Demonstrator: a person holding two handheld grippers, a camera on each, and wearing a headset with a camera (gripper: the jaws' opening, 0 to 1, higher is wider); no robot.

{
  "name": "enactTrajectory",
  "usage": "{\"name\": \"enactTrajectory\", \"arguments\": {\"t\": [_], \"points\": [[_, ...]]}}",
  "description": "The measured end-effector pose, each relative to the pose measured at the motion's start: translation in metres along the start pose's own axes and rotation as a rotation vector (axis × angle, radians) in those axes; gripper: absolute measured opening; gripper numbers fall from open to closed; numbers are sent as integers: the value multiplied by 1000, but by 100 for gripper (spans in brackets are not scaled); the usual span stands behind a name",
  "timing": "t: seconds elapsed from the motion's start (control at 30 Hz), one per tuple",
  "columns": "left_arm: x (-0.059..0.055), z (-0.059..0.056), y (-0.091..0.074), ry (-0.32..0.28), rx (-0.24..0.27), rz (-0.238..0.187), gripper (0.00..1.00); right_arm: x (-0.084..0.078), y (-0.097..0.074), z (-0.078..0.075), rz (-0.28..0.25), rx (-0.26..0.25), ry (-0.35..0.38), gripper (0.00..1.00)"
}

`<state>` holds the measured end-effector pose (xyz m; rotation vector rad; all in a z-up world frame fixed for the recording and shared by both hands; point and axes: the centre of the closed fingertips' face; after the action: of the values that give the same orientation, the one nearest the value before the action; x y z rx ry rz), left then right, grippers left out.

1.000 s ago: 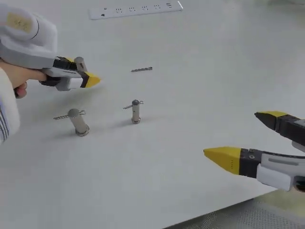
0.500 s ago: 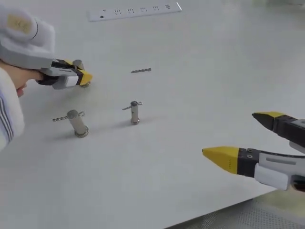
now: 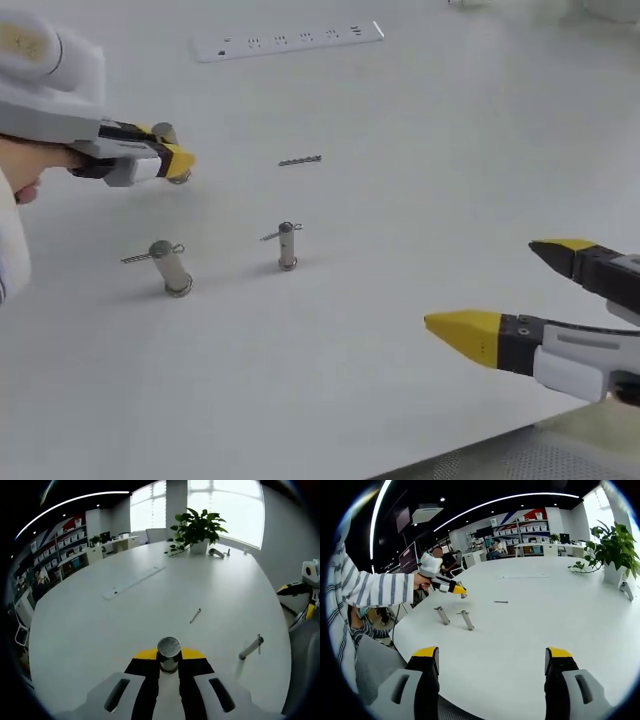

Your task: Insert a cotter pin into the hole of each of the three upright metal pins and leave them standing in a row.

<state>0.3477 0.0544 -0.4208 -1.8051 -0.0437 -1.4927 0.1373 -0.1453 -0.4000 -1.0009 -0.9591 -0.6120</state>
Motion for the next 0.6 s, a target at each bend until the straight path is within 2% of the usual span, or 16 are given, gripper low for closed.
{"name": "enactTrajectory", "arguments": {"t": [0.13, 0.27, 0.47, 0.6], "points": [[23, -19, -20, 36, -34, -52, 10, 1, 0, 3, -8, 12, -5, 86], [36, -38, -36, 68, -63, -92, 10, 3, 1, 5, -15, 20, -11, 86], [45, -69, -57, 124, -111, -110, 10, 2, 1, 9, -21, 36, -17, 86], [45, -92, -66, 112, -140, -116, 10, 1, 1, 13, -20, 48, -20, 86]]}}
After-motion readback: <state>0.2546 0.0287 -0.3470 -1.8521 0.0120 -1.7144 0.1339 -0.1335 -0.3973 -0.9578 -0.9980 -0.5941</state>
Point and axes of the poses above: the centre of the closed fingertips' face, and the gripper's own axes: y roughly forward along the fingers, z roughly to its left, x roughly out of its top, and after that the axes turned 6 degrees about -z, right-handed
